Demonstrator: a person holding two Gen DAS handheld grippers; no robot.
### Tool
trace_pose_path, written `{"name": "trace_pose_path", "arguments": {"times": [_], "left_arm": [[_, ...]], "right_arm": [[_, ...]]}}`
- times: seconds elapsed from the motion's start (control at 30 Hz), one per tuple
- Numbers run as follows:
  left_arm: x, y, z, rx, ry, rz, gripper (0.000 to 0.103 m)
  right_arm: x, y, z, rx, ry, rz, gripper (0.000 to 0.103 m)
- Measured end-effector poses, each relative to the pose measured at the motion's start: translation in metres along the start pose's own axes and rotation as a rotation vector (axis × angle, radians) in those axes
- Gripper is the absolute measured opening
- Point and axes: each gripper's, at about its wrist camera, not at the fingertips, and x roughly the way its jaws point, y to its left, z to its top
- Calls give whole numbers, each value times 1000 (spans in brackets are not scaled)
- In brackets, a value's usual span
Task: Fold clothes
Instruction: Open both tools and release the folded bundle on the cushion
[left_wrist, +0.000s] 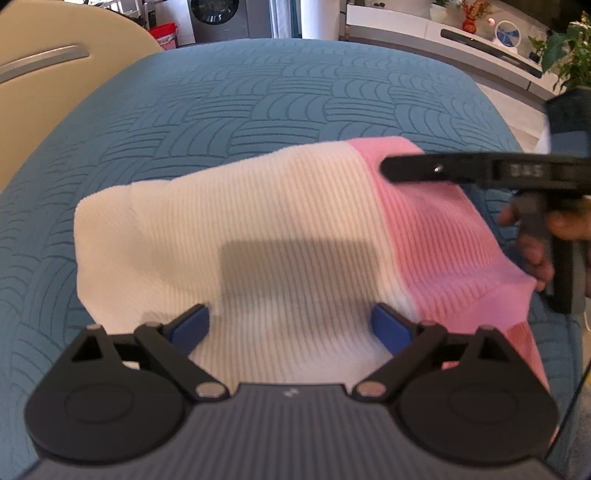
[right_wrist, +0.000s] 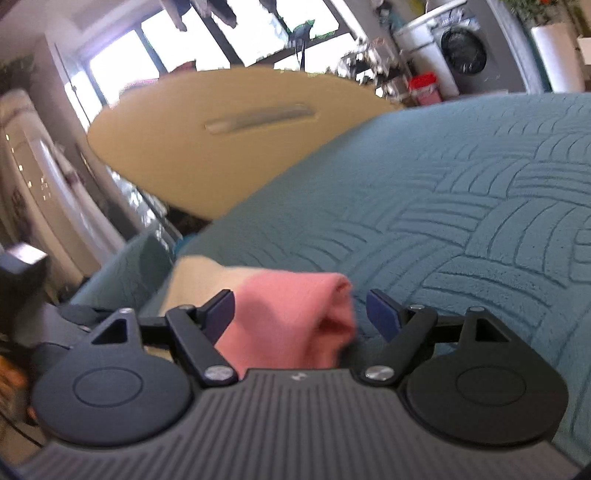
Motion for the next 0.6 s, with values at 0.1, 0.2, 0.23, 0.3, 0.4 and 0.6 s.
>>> {"name": "trace_pose_path", "arguments": {"times": [0.1, 0.2, 0.23, 0.3, 0.4, 0.6], "left_arm": [[-7, -16, -3, 97, -54, 58, 94], [-15, -30, -6, 182, -106, 84, 92], [-18, -33, -7, 196, -119, 82, 92], [-21, -31, -6, 156, -104, 27, 92], [-21, -24, -1, 52, -52, -66, 92], [-8, -5, 8, -269, 12, -107, 93]], "right_arm": [[2, -5, 5, 19, 15, 58, 82], [7, -3, 10, -9, 29, 78, 81], [7, -1, 12, -27, 17, 71, 81], [5, -4, 15, -15, -7, 84, 82], [5, -4, 21, -45, 42, 116, 82], [13, 48, 65, -364, 302, 83, 81]]}}
